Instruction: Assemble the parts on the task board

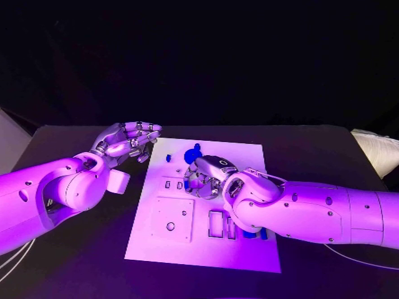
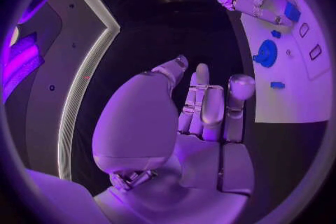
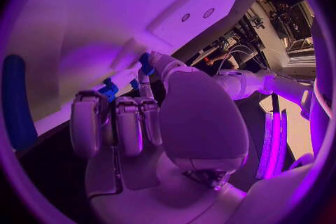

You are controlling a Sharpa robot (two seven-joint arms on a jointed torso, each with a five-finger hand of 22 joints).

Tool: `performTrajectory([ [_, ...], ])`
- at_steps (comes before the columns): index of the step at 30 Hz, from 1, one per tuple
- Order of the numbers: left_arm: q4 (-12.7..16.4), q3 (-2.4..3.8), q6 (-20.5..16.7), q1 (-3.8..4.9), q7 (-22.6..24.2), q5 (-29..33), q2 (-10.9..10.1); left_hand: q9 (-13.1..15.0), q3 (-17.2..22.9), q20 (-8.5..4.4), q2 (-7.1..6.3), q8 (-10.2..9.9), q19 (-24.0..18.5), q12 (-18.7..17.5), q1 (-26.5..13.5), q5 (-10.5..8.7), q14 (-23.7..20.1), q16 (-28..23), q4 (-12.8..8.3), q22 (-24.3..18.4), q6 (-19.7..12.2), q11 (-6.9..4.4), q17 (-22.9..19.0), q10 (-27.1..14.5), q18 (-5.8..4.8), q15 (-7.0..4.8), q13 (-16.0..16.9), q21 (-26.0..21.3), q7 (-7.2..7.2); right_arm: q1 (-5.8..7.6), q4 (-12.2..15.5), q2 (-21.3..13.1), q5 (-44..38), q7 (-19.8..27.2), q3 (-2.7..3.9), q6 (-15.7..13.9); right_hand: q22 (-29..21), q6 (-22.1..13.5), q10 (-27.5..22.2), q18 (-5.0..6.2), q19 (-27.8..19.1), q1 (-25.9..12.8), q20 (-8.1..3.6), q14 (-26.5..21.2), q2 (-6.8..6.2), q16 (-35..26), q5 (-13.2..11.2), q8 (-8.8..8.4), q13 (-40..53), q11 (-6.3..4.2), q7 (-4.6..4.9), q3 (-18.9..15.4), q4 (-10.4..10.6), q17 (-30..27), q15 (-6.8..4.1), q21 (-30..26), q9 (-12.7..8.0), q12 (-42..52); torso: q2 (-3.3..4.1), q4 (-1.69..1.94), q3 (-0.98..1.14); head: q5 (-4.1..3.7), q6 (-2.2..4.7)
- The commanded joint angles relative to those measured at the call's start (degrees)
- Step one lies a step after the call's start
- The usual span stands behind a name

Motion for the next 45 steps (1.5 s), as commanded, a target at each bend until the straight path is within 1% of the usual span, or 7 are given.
performTrajectory([
  [1,0.1,0.02,1.1,0.02,-0.1,-0.4,0.1,0.1,0.3,-0.04,-0.07,0.3,0.6,0.5,-0.6,-0.17,0.5,0.4,0.1,0.2,-0.5,-0.04,0.2,-0.5,-0.37,0.05,0.1,0.4,-0.06,-0.12,0.1,0.1,-1.3,-0.1,-0.01,0.1,7.1,0.2,5.8,-0.46,0.4,-1.0,-0.29,5.6,-0.01,0.2,-0.1,0.13,14.8,-0.50,-0.11,0.4,0.1,13.3,-0.40,0.0,0.7,0.1,0.01,0.03,0.04,0.01,-0.14],
  [11,0.1,0.01,1.2,0.02,-0.3,-0.5,0.0,0.1,0.4,-0.06,-0.08,0.4,1.0,0.7,-0.6,-0.17,0.9,0.7,0.0,0.8,-0.5,-0.05,0.8,-0.6,-0.49,0.03,0.2,0.8,-0.08,-0.56,-0.3,0.5,-1.7,-0.4,0.00,-0.2,7.0,0.2,5.8,-0.45,0.4,-1.1,-0.29,5.6,-0.03,0.1,-0.1,0.14,14.8,-0.50,-0.12,0.4,0.1,13.3,-0.40,-0.1,0.7,0.1,0.04,0.04,0.05,0.12,-0.35],
  [15,0.1,0.01,1.2,0.02,-0.3,-0.5,0.0,0.1,0.5,-0.07,-0.09,0.4,1.3,0.8,-0.6,-0.17,1.0,0.8,0.0,1.1,-0.5,-0.06,1.1,-0.6,-0.55,0.02,0.2,1.0,-0.09,-0.69,-0.3,0.7,-2.0,-0.6,0.00,-0.3,7.0,0.2,5.8,-0.45,0.4,-1.1,-0.29,5.6,-0.03,0.1,-0.1,0.14,14.8,-0.50,-0.12,0.4,0.1,13.3,-0.40,-0.1,0.7,0.1,0.00,0.00,0.02,0.20,-0.48],
  [21,0.0,0.00,1.3,0.02,-0.4,-0.5,0.0,0.1,0.5,-0.08,-0.11,0.4,1.5,0.9,-0.6,-0.17,1.2,1.1,0.0,1.5,-0.6,-0.07,1.5,-0.7,-0.61,0.01,0.3,1.2,-0.09,-0.75,-0.6,0.8,-2.2,-0.9,0.00,0.0,7.0,0.2,5.7,-0.44,0.4,-1.2,-0.30,5.6,-0.07,0.1,0.0,0.15,14.7,-0.50,-0.12,0.4,0.2,13.2,-0.41,-0.1,0.7,0.1,0.01,-0.03,-0.01,0.31,-0.54],
  [25,0.0,0.00,1.3,0.02,-0.4,-0.5,0.0,0.1,0.5,-0.08,-0.11,0.4,1.5,0.9,-0.6,-0.17,1.2,1.1,0.0,1.5,-0.6,-0.07,1.5,-0.7,-0.61,0.01,0.3,1.2,-0.09,-0.79,-0.7,0.8,-2.3,-1.1,0.01,0.3,6.9,0.1,5.7,-0.41,0.3,-1.4,-0.30,5.5,-0.16,0.1,0.0,0.16,14.7,-0.50,-0.12,0.4,0.2,13.1,-0.41,-0.2,0.7,0.0,-0.01,-0.03,0.02,0.27,-0.65],
  [37,-0.1,-0.02,1.4,0.02,-0.4,-0.5,-0.1,0.1,0.6,-0.10,-0.15,0.5,1.8,1.0,-0.6,-0.17,1.4,1.2,0.0,1.7,-0.6,-0.07,1.8,-0.9,-0.66,0.00,0.3,1.4,-0.10,-0.83,-0.8,0.8,-2.5,-1.3,0.01,0.9,6.5,-0.8,5.3,-0.27,0.0,-2.6,-0.23,5.5,-1.22,0.0,-0.1,-0.11,14.2,-0.28,0.18,0.2,0.3,12.9,-0.27,-0.9,0.6,-0.6,-0.03,-0.07,0.06,0.26,-0.78],
  [45,-0.1,-0.03,1.5,0.02,-0.5,-0.7,-0.1,0.0,0.7,-0.11,-0.22,0.6,2.6,1.2,-0.7,-0.17,2.0,1.8,0.0,2.9,-0.7,-0.07,2.9,-1.1,-0.89,-0.01,0.4,2.0,-0.10,-0.83,-0.8,0.8,-2.5,-1.4,0.01,0.7,6.1,-2.2,4.8,-0.13,-0.4,-3.5,0.02,5.4,-1.83,-0.1,-0.5,-0.65,13.6,0.17,0.71,-0.1,0.4,12.5,0.08,-1.6,0.4,-1.4,-0.06,-0.07,0.06,0.20,-0.81],
])
